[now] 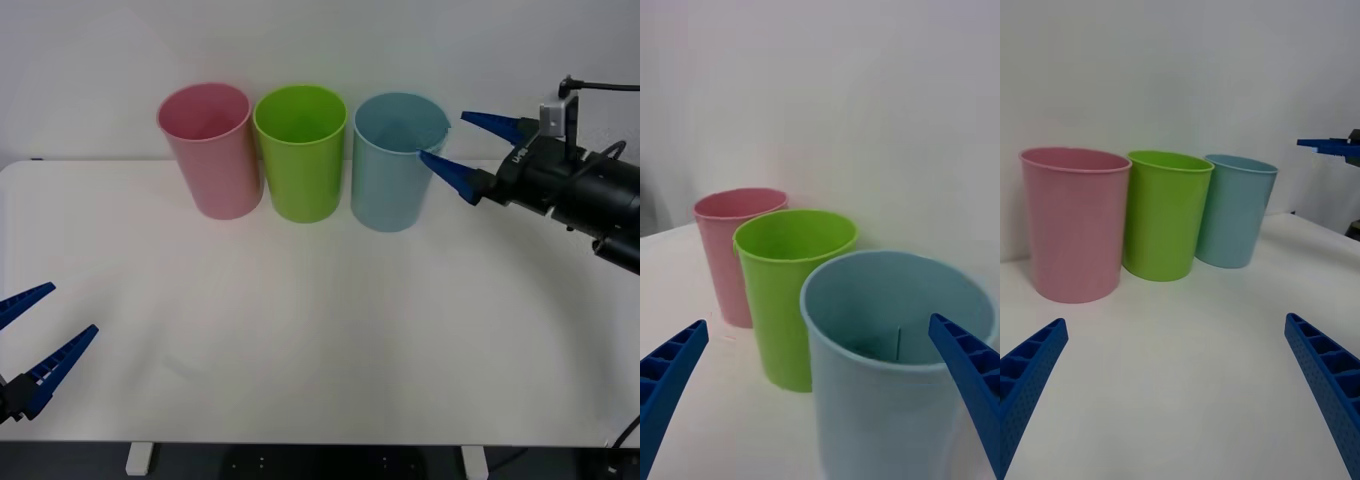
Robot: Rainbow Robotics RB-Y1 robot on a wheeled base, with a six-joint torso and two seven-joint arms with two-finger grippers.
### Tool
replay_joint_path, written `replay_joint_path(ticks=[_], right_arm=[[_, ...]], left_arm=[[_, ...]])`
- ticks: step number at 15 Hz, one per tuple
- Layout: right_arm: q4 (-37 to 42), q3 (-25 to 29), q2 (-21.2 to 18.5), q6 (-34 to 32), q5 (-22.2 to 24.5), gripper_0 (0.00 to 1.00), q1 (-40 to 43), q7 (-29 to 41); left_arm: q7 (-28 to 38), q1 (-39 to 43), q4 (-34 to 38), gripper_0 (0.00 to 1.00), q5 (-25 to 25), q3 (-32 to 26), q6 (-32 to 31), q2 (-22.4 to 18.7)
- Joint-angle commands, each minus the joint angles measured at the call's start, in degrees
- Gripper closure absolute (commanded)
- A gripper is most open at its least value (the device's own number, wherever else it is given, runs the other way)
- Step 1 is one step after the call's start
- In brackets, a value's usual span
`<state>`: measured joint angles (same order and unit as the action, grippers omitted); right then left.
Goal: Grasp the object on the table and drop it into the matching bin: aluminum can to the light blue bin, PET bottle to the pink bin.
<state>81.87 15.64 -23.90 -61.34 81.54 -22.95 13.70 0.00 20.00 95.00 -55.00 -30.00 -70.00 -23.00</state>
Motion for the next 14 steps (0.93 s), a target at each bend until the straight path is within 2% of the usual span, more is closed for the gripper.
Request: replay_joint_path(ticks=[1, 3, 6, 14], right_arm=[[3.7, -0.1, -1.7, -1.7, -2.5, 0.00, 5.8, -1.7], [5.3, -0.1, -2.9, -2.6, -4.5, 0.00, 9.9, -8.3], [5.5, 0.0, -4.2, -4.5, -6.6, 0.00, 14.1, -13.9], [14.8, 2.3, -4.6, -6.1, -9.5, 0.00, 28.0, -12.8]], left_arm=[[0.0, 0.0, 0.0, 0.00, 0.0, 0.0, 0.0, 0.0], [0.0, 0.0, 0.0, 0.00, 0.0, 0.0, 0.0, 0.0], [0.0, 0.0, 0.0, 0.00, 0.0, 0.0, 0.0, 0.0], [0.0, 0.0, 0.0, 0.00, 0.0, 0.0, 0.0, 0.0]])
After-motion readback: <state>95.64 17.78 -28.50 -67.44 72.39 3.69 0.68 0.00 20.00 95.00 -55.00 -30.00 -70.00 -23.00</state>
